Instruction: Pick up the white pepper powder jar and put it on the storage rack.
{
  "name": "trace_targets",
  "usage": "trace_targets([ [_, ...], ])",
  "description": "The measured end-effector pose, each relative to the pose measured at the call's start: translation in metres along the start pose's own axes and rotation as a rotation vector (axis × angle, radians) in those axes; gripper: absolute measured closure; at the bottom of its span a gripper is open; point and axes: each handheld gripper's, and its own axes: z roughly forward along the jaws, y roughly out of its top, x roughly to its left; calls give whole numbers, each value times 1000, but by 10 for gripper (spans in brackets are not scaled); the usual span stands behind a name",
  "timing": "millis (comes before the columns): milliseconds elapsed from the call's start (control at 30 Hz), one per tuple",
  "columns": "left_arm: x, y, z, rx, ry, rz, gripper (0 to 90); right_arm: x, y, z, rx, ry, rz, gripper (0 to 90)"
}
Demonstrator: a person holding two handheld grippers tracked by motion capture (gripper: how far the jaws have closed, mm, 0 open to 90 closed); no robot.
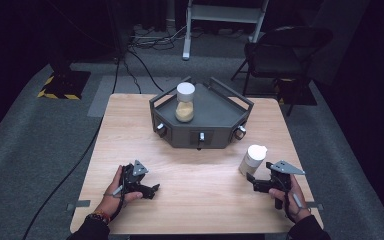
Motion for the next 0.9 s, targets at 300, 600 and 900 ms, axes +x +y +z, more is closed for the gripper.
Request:
trace_targets([
  [300, 0, 0, 0, 0, 0, 0, 0, 1, 3, 10, -17, -1, 21, 10],
  [600, 0, 0, 0, 0, 0, 1, 0, 4, 6, 18, -28, 2, 40, 11],
  [900, 0, 0, 0, 0, 0, 0, 0, 13, 4, 25, -54, -33, 83, 69],
])
